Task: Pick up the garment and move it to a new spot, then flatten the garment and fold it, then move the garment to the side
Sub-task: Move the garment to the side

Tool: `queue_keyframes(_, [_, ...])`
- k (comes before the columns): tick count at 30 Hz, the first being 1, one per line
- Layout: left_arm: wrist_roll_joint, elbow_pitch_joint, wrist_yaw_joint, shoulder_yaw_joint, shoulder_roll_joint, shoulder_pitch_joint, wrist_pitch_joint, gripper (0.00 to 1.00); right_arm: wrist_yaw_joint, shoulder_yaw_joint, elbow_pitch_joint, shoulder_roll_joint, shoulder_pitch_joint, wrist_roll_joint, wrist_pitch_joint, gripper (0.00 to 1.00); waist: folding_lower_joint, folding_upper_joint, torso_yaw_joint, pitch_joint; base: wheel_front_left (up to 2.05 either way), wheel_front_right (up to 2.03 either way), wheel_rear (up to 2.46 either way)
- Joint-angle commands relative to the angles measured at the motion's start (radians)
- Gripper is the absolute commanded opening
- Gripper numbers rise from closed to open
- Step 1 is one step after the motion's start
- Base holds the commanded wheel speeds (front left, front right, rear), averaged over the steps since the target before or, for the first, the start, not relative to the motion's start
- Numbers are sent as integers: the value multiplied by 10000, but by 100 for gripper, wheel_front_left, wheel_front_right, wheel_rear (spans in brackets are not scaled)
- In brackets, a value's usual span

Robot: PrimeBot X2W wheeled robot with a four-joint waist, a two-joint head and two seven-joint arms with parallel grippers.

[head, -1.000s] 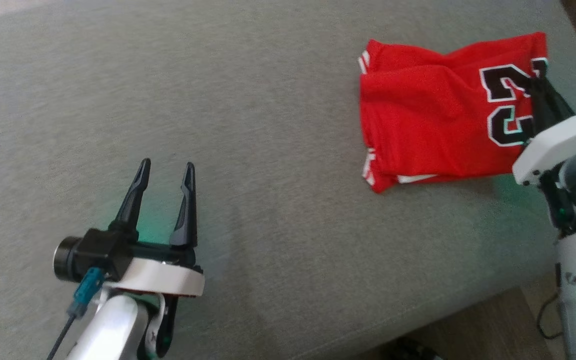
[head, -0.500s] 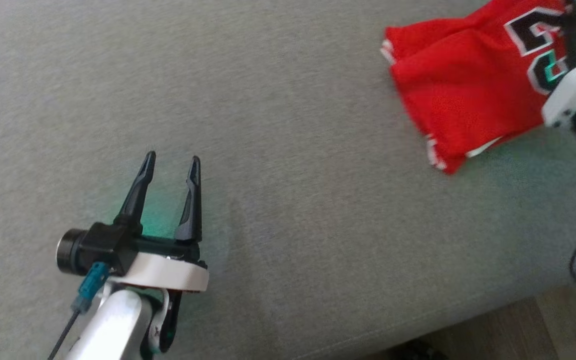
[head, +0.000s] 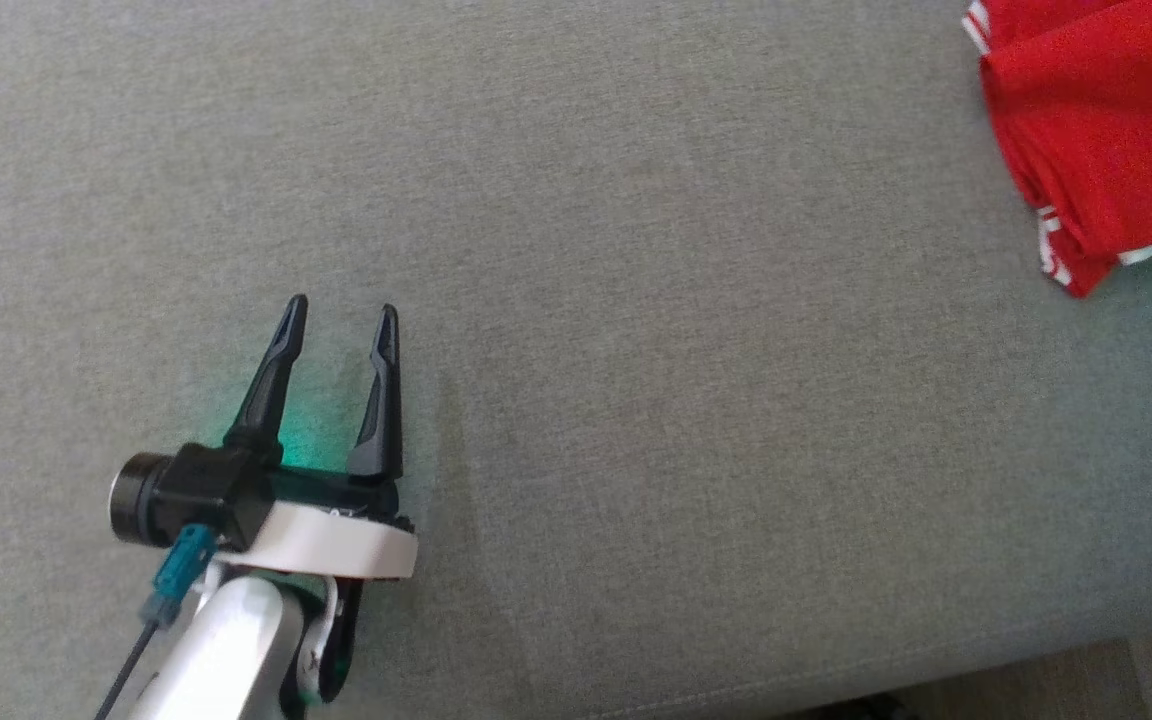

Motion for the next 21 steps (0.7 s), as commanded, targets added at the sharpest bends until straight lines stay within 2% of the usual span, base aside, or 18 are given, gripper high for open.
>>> queue_keyframes(1, [9, -305, 41, 286, 92, -249, -122, 100, -7, -205, -223, -404, -142, -300, -488, 75, -1, 0, 142, 10, 0, 0, 0])
queue_keyframes(2, [-1, -268, 32, 267, 77, -251, -139, 100, -7, -268, -173, -377, -113, -372, -652, 100, -1, 0, 173, -13, 0, 0, 0])
queue_keyframes(8, [-58, -103, 36, 230, 17, -241, -222, 100, -7, -450, -146, -1, -34, -695, -1281, 100, -1, 0, 287, -211, 0, 0, 0])
queue_keyframes(11, [-123, 15, 20, 208, -33, -243, -295, 100, -7, -53, -293, 357, 32, -669, -1478, 100, -1, 0, 399, -529, 0, 0, 0])
queue_keyframes(16, [-234, 198, 13, 211, -121, -164, -425, 100, -7, 340, -568, 603, 205, -477, -1564, 100, -1, 0, 590, -1033, 0, 0, 0])
queue_keyframes(21, [-478, 489, 28, 341, -226, 89, -655, 100, -7, 441, -1217, 1199, 769, -470, -1576, 100, -1, 0, 954, -2019, 0, 0, 0])
